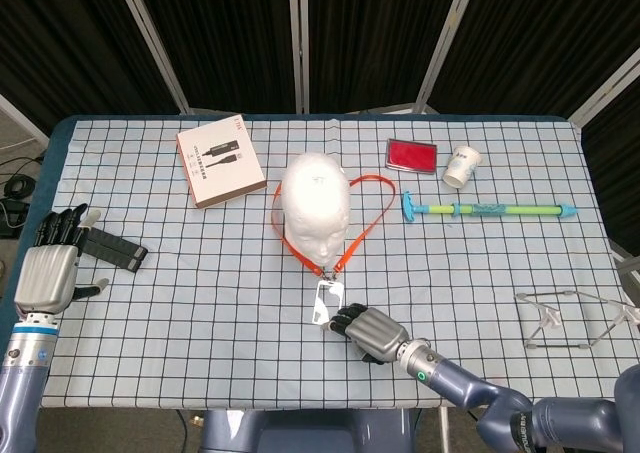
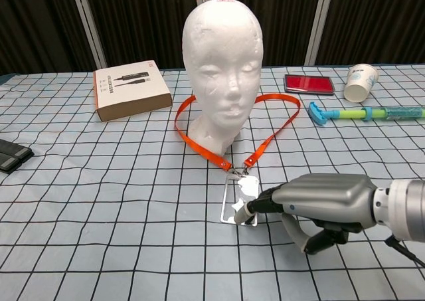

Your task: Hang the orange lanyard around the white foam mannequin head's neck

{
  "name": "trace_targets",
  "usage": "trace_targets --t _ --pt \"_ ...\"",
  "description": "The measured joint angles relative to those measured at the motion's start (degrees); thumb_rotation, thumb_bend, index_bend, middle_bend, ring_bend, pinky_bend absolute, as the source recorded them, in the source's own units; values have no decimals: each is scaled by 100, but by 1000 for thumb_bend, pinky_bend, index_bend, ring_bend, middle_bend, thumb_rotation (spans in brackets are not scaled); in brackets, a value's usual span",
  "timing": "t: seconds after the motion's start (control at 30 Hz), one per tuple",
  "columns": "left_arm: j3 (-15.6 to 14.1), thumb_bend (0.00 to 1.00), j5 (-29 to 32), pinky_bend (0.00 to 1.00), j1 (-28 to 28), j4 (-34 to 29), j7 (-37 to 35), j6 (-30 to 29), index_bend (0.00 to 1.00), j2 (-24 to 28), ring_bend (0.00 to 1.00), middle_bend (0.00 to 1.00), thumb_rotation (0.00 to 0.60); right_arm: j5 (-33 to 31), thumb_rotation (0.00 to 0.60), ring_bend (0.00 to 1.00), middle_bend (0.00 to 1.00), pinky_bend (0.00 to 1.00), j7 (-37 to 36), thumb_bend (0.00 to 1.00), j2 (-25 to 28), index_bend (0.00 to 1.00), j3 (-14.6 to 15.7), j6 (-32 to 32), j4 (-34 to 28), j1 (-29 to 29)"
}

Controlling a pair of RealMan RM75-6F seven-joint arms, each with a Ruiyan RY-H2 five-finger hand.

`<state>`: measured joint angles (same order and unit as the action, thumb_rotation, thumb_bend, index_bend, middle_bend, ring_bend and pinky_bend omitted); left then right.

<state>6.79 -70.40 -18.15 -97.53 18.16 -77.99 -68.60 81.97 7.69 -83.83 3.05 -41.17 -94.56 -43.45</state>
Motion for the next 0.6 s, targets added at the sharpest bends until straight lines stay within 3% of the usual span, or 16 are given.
trace_targets --t 0.6 --pt "32 0 26 0 15 22 30 78 0 -18 0 0 600 1212 600 121 187 152 -51 998 836 182 552 -155 -763 -93"
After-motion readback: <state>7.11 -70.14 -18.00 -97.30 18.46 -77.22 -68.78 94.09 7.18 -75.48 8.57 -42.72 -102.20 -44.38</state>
